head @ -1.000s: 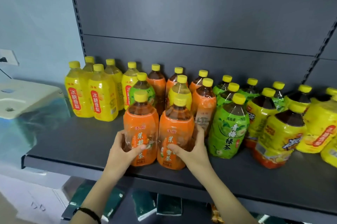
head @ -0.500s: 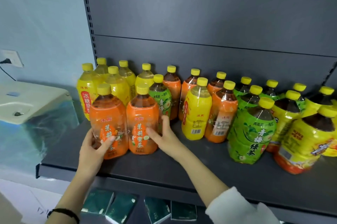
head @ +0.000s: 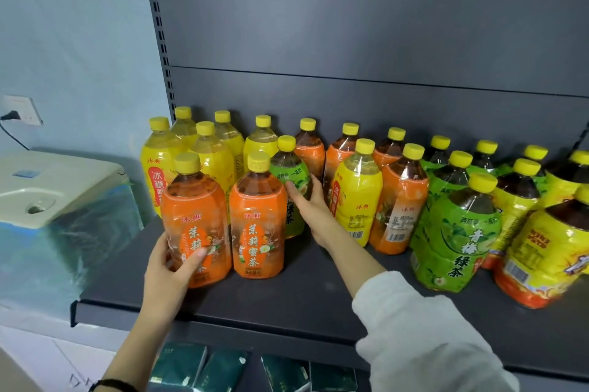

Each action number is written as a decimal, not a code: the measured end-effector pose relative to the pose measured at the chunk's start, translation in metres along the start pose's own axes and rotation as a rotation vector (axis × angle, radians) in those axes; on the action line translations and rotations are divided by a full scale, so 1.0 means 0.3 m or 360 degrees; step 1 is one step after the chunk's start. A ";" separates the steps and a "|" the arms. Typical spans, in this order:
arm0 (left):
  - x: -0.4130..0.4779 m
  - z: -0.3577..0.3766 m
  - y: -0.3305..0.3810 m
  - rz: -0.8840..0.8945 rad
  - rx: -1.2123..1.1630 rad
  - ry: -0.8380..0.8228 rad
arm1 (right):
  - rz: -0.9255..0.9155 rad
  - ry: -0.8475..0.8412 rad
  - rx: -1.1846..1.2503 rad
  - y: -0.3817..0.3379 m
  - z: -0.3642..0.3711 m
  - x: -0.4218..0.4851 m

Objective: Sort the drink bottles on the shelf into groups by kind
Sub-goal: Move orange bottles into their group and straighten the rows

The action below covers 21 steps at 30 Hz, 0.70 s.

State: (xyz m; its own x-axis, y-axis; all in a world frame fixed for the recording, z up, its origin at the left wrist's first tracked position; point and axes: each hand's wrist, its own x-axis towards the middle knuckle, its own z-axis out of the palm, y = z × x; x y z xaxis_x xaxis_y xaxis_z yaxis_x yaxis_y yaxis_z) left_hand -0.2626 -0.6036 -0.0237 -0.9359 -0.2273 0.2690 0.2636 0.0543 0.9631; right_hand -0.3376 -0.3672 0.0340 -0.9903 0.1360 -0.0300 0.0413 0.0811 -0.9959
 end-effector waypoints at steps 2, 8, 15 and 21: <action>0.003 0.000 -0.003 0.0005 -0.0008 -0.0003 | 0.0021 0.0015 -0.0099 0.007 0.001 0.008; 0.005 0.002 -0.007 0.0055 0.0010 -0.0025 | -0.0081 0.0061 0.0144 0.033 -0.007 -0.015; 0.000 0.004 -0.005 0.0118 0.0014 -0.0040 | -0.0260 0.0260 0.0125 0.070 -0.083 -0.124; -0.014 0.006 -0.002 0.0157 0.0050 -0.0082 | -0.0347 0.0376 0.0164 0.106 -0.138 -0.273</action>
State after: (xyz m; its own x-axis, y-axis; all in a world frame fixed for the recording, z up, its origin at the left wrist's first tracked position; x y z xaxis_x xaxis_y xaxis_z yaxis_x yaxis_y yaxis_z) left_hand -0.2593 -0.6010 -0.0253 -0.9167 -0.1691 0.3620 0.3485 0.1045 0.9315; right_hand -0.2497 -0.3350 0.0083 -0.9156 0.3525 0.1933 -0.1937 0.0347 -0.9805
